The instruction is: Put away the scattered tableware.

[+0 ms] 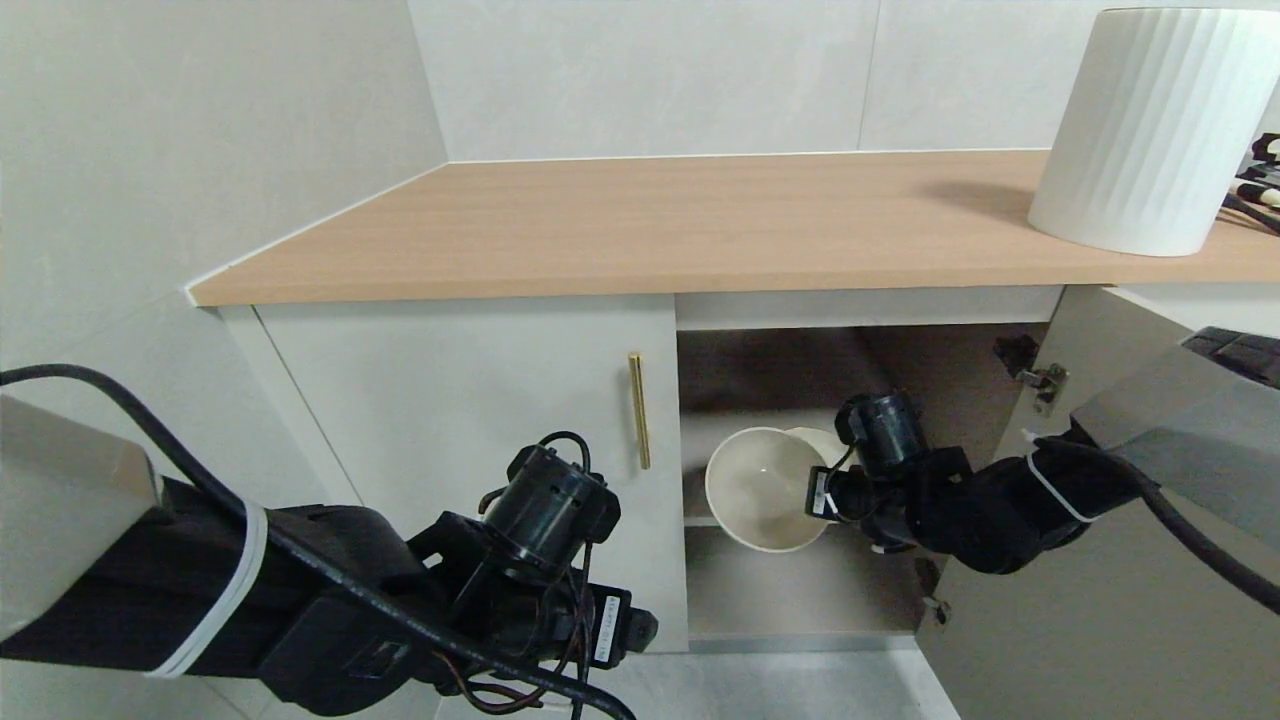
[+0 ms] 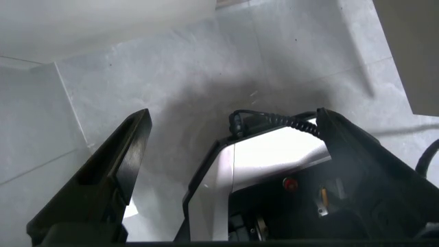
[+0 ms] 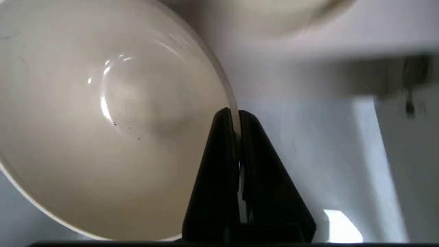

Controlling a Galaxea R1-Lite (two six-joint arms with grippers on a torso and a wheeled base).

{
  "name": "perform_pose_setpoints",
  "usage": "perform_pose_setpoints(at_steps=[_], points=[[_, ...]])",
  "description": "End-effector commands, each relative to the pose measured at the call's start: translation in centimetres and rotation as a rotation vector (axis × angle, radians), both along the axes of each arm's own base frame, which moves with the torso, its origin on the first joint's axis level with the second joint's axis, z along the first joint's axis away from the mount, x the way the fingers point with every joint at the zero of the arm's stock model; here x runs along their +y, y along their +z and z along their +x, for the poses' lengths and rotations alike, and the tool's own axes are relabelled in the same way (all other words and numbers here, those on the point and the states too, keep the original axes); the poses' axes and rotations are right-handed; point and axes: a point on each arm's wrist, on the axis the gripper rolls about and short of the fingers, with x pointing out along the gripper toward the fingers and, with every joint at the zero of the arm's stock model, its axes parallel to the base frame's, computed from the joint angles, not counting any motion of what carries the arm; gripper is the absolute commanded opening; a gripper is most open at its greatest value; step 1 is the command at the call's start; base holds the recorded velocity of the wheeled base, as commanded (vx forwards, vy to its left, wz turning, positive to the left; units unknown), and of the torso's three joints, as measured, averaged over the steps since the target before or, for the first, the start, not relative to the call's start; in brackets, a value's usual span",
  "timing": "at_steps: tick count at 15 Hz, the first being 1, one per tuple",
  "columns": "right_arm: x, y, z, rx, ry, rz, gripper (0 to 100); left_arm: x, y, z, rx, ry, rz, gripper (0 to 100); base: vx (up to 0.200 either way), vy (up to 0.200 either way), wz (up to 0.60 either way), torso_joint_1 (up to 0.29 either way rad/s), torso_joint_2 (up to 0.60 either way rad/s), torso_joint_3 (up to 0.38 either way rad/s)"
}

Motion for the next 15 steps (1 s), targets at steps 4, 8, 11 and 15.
perform_pose_setpoints(at_steps=[4, 8, 11, 15], points=[[-2.6, 0.1, 3.6, -0.062, -0.171, 0.124, 0, 0.0, 0.0, 0.0, -0.001, 0.001, -0.001, 100, 0.000, 0.000, 0.00, 0.000, 0.00, 0.000], [-3.6, 0.0, 5.0, -0.078, -0.225, 0.154, 0, 0.0, 0.0, 0.0, -0.003, 0.003, 0.002, 100, 0.000, 0.000, 0.00, 0.000, 0.00, 0.000], [-4.8, -0.9, 6.4, -0.076, -0.270, 0.160, 0, 0.0, 0.0, 0.0, -0.003, 0.005, 0.002, 100, 0.000, 0.000, 0.00, 0.000, 0.00, 0.000], [-5.6, -2.3, 7.5, -0.068, -0.308, 0.142, 0, 0.0, 0.0, 0.0, -0.003, 0.005, 0.002, 100, 0.000, 0.000, 0.00, 0.000, 0.00, 0.000]])
